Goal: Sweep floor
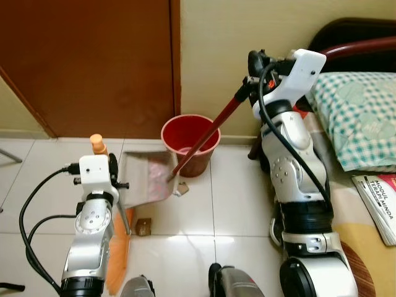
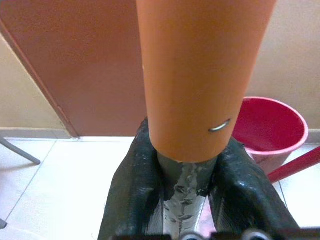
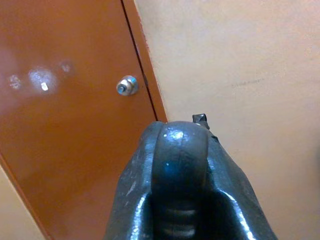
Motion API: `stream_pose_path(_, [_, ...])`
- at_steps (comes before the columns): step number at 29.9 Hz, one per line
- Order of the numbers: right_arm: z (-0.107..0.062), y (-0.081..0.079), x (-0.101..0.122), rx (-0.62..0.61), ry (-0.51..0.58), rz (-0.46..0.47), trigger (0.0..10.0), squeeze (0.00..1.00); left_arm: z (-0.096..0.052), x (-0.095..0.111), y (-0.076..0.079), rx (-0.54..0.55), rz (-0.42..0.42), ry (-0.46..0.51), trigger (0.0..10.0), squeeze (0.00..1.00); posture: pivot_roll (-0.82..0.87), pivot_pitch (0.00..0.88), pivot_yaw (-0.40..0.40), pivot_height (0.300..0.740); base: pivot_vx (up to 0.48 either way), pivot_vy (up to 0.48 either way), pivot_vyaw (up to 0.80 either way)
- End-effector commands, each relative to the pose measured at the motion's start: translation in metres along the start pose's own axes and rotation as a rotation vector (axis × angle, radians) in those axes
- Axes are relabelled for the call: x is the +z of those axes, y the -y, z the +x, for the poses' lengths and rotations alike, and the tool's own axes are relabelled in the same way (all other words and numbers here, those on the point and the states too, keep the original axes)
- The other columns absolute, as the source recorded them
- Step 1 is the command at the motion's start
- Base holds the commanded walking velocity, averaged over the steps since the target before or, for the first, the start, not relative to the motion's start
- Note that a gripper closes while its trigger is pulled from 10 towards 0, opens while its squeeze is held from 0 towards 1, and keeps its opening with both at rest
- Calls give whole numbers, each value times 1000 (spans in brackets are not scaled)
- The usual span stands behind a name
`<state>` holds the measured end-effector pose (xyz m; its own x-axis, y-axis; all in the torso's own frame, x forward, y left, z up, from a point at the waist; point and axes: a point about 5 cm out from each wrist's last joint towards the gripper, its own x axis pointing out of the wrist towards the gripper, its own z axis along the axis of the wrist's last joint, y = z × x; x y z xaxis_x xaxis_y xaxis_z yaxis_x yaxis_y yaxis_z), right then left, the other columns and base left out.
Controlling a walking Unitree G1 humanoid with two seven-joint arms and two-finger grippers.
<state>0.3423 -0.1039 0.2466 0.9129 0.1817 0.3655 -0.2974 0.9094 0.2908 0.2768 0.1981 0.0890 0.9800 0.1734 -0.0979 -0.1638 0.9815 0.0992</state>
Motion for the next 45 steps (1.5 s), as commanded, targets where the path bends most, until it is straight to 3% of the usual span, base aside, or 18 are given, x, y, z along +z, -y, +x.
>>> stream_pose_path(1, [-5, -7, 12, 17, 51, 19, 10000, 0, -5, -14, -5, 12, 17, -73, 10000, 0, -25, 157, -49, 740, 0, 0, 0])
stream_pose_path(2, [-17, 0, 2, -5, 6, 2, 10000, 0, -6, -15, -5, 8, 18, -77, 10000, 0, -25, 162, -49, 740, 0, 0, 0])
stream_pose_path(4, [-24, 5, -3, -14, -16, -28, 10000, 0, -7, -15, -4, 3, 18, -78, 10000, 0, -24, 165, -50, 740, 0, 0, 0])
stream_pose_path(5, [-36, 19, -12, -33, -54, -91, 10000, 0, -7, -15, -4, -8, 11, -77, 10000, 0, -24, 166, -50, 740, 0, 0, 0])
stream_pose_path(8, [-40, 24, -15, -41, -66, -110, 10000, 0, -7, -15, -3, -12, 6, -75, 10000, 0, -23, 169, -49, 740, 0, 0, 0])
stream_pose_path(10, [-51, 41, -22, -81, -104, -150, 10000, 0, -7, -14, -2, -34, -1, -77, 10000, 0, -23, 173, -46, 740, 0, 0, 0])
stream_pose_path(17, [-76, 68, -36, -147, -188, -241, 10000, 0, -8, -13, 10, -123, -23, -80, 10000, 0, -26, 173, -41, 740, 0, 0, 0])
stream_pose_path(21, [-79, 70, -39, -151, -200, -255, 10000, 0, -8, -12, 13, -140, -28, -76, 10000, 0, -26, 173, -41, 740, 0, 0, 0])
stream_pose_path(23, [-88, 78, -55, -207, -278, -302, 10000, 0, -10, -8, 30, -261, -18, -55, 10000, 0, -17, 172, -40, 740, 0, 0, 0])
stream_pose_path(26, [-92, 81, -62, -236, -307, -321, 10000, 0, -12, -6, 36, -304, -6, -52, 10000, 0, -17, 172, -40, 740, 0, 0, 0])
stream_pose_path(30, [-93, 83, -77, -242, -332, -481, 10000, 0, -14, 0, 52, -419, -39, -55, 10000, 0, -5, 173, -37, 740, 0, 0, 0])
stream_pose_path(32, [-92, 80, -80, -228, -331, -494, 10000, 0, -15, 1, 55, -443, -48, -54, 10000, 0, -5, 172, -35, 740, 0, 0, 0])
stream_pose_path(36, [-90, 77, -94, -273, -368, -433, 10000, 0, -21, 7, 68, -551, -90, -48, 10000, 0, -5, 172, -35, 740, 0, 0, 0])
stream_pose_path(39, [-90, 77, -106, -299, -397, -429, 10000, 0, -26, 16, 81, -627, -155, -28, 10000, 0, 10, 175, -34, 740, 0, 0, 0])
stream_pose_path(45, [-81, 71, -114, -299, -390, -441, 10000, 0, -29, 27, 92, -659, -276, -12, 10000, 0, 14, 179, -37, 740, 0, 0, 0])
